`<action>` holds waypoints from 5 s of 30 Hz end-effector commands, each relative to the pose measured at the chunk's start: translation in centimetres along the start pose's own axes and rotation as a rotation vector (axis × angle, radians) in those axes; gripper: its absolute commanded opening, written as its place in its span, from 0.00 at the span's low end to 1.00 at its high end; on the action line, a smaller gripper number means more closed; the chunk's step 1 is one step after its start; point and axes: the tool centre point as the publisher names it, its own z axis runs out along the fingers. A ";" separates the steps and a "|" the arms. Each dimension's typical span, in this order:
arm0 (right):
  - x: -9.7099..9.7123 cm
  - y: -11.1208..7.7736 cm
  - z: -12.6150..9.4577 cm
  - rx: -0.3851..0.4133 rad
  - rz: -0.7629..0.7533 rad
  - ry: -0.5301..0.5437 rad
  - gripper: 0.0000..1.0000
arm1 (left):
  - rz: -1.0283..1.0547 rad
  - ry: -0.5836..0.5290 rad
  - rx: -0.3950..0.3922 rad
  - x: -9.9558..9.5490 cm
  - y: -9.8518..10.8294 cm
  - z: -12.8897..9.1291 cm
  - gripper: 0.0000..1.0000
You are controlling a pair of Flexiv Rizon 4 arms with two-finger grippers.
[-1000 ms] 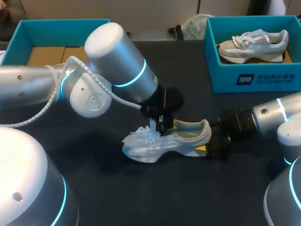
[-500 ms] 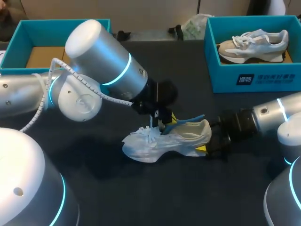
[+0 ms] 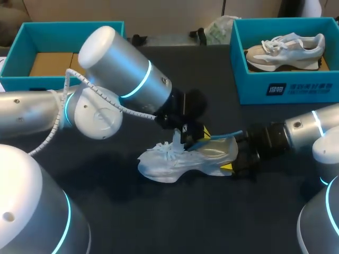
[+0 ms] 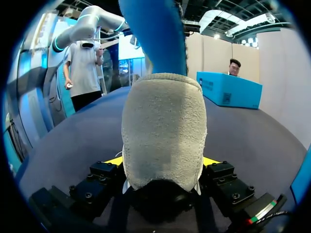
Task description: Take the shoe out of the shoebox, open the shoe tongue, remove and reinsert the insole, then place the shoe into the shoebox
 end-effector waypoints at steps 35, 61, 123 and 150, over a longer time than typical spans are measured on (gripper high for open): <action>0.1 -0.1 0.2 0.004 0.001 0.000 0.00 | 0.222 -0.167 -0.082 0.4 -2.4 4.2 0.40; 0.1 -0.1 0.2 0.004 0.001 0.000 0.00 | 0.196 -0.226 -0.002 -0.2 -5.4 -2.4 0.00; 0.1 -0.1 0.2 0.004 0.001 0.000 0.00 | 0.086 0.219 0.944 -2.7 -25.9 -21.6 0.00; 0.1 -0.1 0.2 0.004 0.001 0.000 0.00 | -0.054 0.202 1.011 -2.2 -25.4 -23.2 0.00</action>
